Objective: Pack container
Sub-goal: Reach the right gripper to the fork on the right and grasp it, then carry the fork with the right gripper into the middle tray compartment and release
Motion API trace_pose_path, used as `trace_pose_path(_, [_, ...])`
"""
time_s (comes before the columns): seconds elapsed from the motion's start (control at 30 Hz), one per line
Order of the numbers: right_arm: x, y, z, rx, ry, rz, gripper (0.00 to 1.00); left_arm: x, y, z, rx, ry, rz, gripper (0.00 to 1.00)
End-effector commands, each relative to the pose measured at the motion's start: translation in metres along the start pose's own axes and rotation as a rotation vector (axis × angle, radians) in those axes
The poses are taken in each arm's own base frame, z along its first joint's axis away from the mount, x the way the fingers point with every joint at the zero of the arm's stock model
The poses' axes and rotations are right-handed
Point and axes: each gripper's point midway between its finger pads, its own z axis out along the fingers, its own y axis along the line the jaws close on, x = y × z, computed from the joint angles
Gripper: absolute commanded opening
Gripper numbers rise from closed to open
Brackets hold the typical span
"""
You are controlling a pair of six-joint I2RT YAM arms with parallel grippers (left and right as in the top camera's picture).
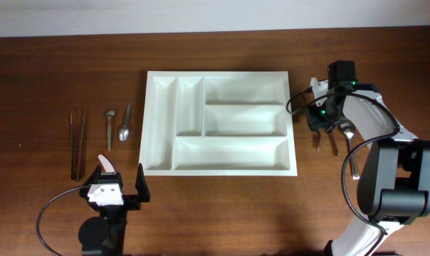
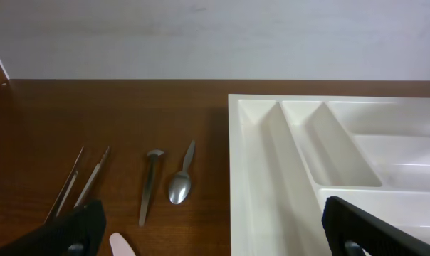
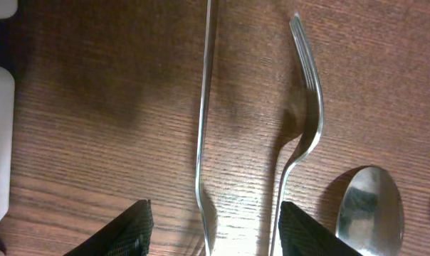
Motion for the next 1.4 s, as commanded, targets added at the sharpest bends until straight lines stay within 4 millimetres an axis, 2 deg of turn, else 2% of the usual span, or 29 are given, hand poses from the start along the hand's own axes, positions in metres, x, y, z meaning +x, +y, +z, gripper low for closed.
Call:
trace_pose_path(0.0, [-0.001,-0.005,0.009,0.015,0.014,-0.009,0.58,0.003,-0.003,0.001,0.014,0.0,0.002,0.99])
trace_pose_path(0.27, [0.002,0.0,0.027,-0.016,0.037,-0.009,0.54,0.003,-0.003,0.001,0.014,0.0,0.002,0.99])
trace_pose_path(0.33, [0.003,0.0,0.03,-0.017,0.042,-0.009,0.46,0.003,-0.003,0.001,0.014,0.0,0.002,0.99])
trace_pose_path(0.37, [0.003,0.0,0.031,-0.018,0.044,-0.009,0.38,0.003,-0.003,0.001,0.014,0.0,0.002,0.99])
trace_pose_path(0.4, [0.004,0.0,0.032,-0.019,0.047,-0.009,0.2,0.003,-0.003,0.001,0.014,0.0,0.002,0.99])
trace_pose_path(0.43, [0.004,0.0,0.033,-0.02,0.049,-0.009,0.14,0.003,-0.003,0.001,0.014,0.0,0.002,0.99])
trace_pose_path(0.6, [-0.007,0.01,0.032,-0.081,-0.003,-0.008,0.11,0.003,-0.003,0.001,0.014,0.0,0.002,0.99])
trace_pose_path(0.67, [-0.012,0.013,0.032,-0.098,-0.023,-0.008,0.04,0.003,-0.003,0.001,0.014,0.0,0.002,0.99])
trace_pose_path(0.87, [-0.015,0.013,0.022,-0.105,-0.031,0.029,0.04,0.003,-0.003,0.001,0.014,0.0,0.002,0.99])
trace_pose_path(1.03, [-0.026,0.01,0.005,-0.093,-0.07,0.026,0.04,0.003,-0.003,0.001,0.014,0.0,0.002,0.99])
trace_pose_path(1.1, [-0.037,0.006,-0.01,-0.085,-0.099,0.024,0.04,0.003,-0.003,0.001,0.014,0.0,0.002,0.99])
trace_pose_path(1.3, [-0.083,-0.007,-0.078,-0.042,-0.249,0.004,0.04,0.003,-0.003,0.001,0.014,0.0,0.002,0.99])
trace_pose_path(1.37, [-0.101,0.0,-0.103,-0.065,-0.311,-0.075,0.04,0.003,-0.003,0.001,0.014,0.0,0.002,0.99])
